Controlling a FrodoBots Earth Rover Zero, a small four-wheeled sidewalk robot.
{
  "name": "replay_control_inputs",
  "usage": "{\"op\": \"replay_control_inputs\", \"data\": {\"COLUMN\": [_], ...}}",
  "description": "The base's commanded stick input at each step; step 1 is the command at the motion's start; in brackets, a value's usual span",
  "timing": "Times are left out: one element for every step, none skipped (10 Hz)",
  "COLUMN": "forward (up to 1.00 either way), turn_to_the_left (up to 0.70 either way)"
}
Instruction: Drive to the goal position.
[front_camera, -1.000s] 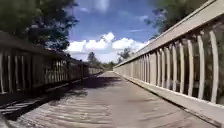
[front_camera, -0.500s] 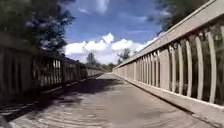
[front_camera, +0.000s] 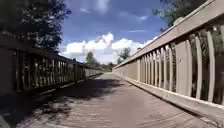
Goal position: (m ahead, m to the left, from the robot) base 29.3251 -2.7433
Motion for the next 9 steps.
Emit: {"op": "replay_control_inputs", "data": {"forward": [0.85,0.85,0.85,0.85,0.85,0.85,0.85,0.85,0.85], "turn_to_the_left": [0.0,0.0,0.0,0.0,0.0,0.0,0.0,0.0,0.0]}}
